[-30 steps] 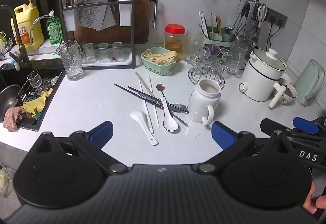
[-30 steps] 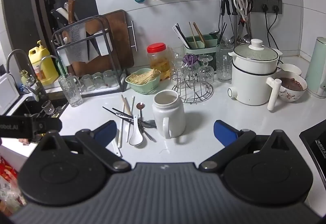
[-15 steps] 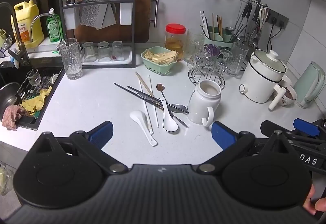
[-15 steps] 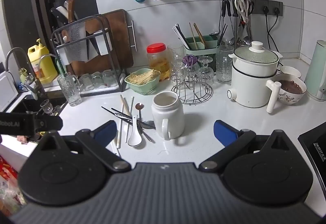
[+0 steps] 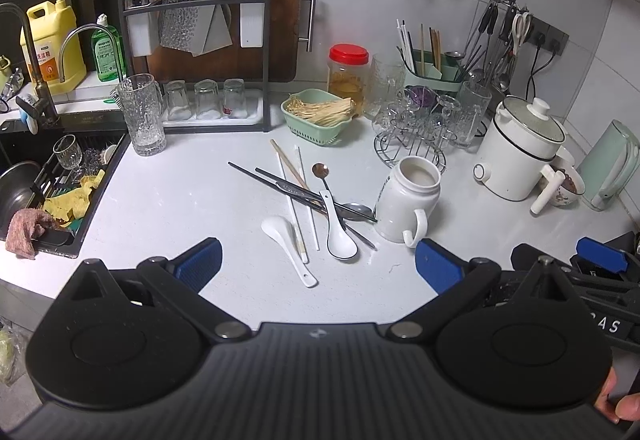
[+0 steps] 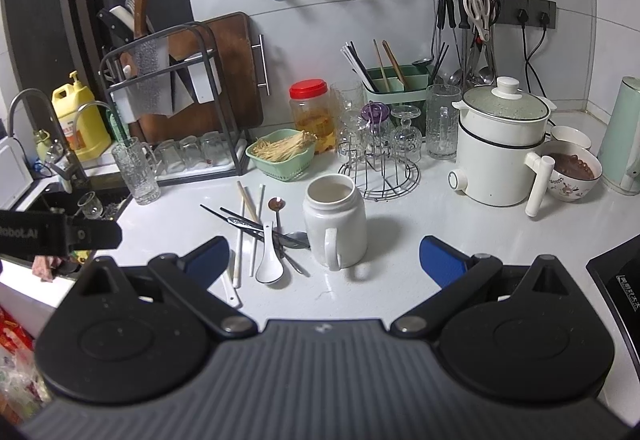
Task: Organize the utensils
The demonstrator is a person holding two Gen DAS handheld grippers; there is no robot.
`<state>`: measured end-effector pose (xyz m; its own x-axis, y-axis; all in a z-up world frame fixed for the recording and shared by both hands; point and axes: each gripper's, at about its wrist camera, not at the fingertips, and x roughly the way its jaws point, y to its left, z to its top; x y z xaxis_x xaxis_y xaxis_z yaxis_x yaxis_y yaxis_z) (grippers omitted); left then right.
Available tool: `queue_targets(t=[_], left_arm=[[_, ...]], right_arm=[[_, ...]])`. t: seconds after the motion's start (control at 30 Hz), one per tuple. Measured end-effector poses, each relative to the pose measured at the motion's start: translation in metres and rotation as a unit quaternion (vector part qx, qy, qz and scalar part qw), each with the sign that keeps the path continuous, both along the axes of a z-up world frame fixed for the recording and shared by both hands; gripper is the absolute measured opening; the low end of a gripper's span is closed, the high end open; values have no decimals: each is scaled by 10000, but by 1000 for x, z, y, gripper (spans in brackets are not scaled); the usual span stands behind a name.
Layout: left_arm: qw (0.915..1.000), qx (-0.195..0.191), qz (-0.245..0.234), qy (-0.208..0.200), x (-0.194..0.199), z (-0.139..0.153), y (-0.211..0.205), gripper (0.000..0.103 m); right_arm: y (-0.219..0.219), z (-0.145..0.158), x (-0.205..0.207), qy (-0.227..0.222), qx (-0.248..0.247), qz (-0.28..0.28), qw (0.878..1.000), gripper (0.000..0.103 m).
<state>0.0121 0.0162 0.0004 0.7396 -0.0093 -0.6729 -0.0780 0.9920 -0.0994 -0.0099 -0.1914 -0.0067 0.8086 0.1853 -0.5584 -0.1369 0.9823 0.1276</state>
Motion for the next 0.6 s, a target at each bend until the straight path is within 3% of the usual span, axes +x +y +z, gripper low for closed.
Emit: queue_targets(t=[0.6], left_arm=[[9998,57,-137,105,1,-2,-10,103]], right_arm=[[-1,-1,-1,117,-38,-69,9999,103]])
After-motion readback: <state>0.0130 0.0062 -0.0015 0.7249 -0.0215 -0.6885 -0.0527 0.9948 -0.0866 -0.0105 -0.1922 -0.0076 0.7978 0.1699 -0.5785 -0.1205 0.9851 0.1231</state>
